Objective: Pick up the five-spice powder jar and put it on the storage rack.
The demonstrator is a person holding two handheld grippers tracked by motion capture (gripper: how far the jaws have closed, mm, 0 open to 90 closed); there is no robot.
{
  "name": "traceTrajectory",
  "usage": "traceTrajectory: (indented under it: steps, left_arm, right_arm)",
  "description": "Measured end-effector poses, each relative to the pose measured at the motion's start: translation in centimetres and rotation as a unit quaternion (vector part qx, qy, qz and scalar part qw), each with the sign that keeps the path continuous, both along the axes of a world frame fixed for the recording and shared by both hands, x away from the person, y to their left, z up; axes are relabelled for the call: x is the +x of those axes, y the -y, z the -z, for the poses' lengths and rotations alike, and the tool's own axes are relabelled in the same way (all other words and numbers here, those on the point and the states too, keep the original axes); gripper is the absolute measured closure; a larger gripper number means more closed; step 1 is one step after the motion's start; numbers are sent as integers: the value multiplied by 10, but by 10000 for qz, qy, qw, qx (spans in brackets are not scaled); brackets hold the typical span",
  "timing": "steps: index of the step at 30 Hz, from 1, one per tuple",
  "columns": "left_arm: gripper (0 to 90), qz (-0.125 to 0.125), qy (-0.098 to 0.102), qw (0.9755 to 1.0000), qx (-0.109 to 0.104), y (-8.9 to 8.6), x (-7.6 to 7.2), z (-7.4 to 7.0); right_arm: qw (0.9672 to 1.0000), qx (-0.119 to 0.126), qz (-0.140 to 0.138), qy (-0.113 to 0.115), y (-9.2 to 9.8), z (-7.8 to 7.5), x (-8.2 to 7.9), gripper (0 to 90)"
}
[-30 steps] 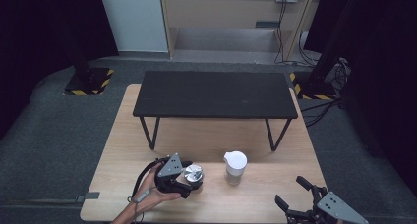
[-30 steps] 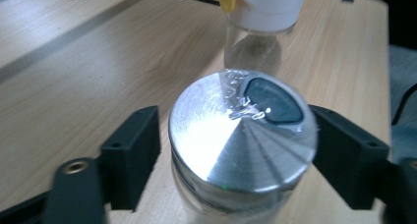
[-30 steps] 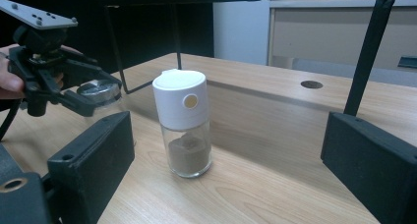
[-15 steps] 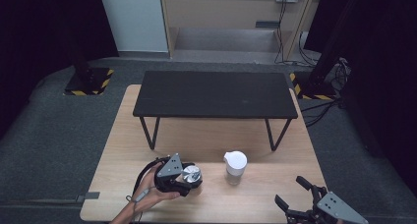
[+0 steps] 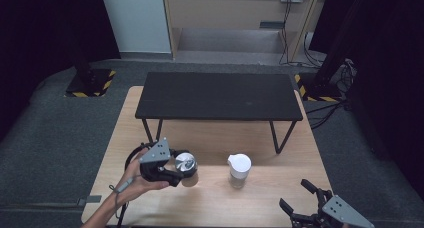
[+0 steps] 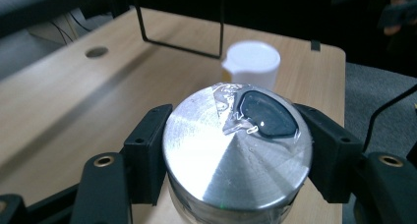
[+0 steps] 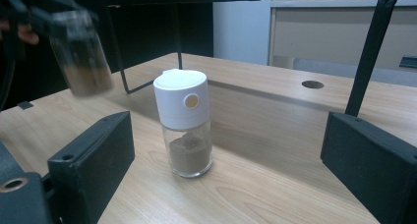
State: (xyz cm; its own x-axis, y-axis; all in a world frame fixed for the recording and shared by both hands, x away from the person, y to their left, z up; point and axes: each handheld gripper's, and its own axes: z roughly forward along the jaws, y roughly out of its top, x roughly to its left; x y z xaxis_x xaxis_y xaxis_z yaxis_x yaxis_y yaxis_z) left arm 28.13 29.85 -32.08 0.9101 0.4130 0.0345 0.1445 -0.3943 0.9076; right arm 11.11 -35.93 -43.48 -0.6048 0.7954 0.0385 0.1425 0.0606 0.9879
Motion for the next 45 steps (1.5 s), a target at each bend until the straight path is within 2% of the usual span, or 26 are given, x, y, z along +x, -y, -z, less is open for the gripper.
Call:
traceTrajectory:
  steps: [7,16,20,26,29,31,36,39,42,45]
  left_arm:
    - [339,-174,140,9996,-152,-15,10,-48]
    - [339,-508,301,9980,-231,-22,27,-109]
    - [340,-691,407,9965,-235,-19,38,-132]
    - [339,-968,532,9937,-210,-14,55,-155]
    - [339,-1189,519,9912,-274,-14,65,-158]
    - [339,-1402,509,9881,-372,-14,69,-156]
    - [339,-1825,474,9813,-389,-10,80,-146]
    - [339,-1917,359,9801,-362,-10,87,-140]
    - [339,-2030,338,9781,-321,-7,91,-130]
    - [339,-2048,255,9780,-301,-8,95,-122]
  right_arm:
    - [10000,1,3,-4,0,0,0,63]
    - [10000,6,-3,-8,0,0,0,63]
    - [10000,13,-5,-19,0,0,0,63]
    - [10000,29,-1,-26,1,0,0,63]
    - [10000,43,-10,-29,1,0,0,63]
    - [10000,44,-14,-30,1,0,0,63]
    - [10000,59,-16,-25,2,1,1,63]
    - [10000,61,-18,-29,2,1,1,63]
    - [10000,69,-18,-41,2,1,1,63]
    - [10000,74,-21,-38,2,1,1,63]
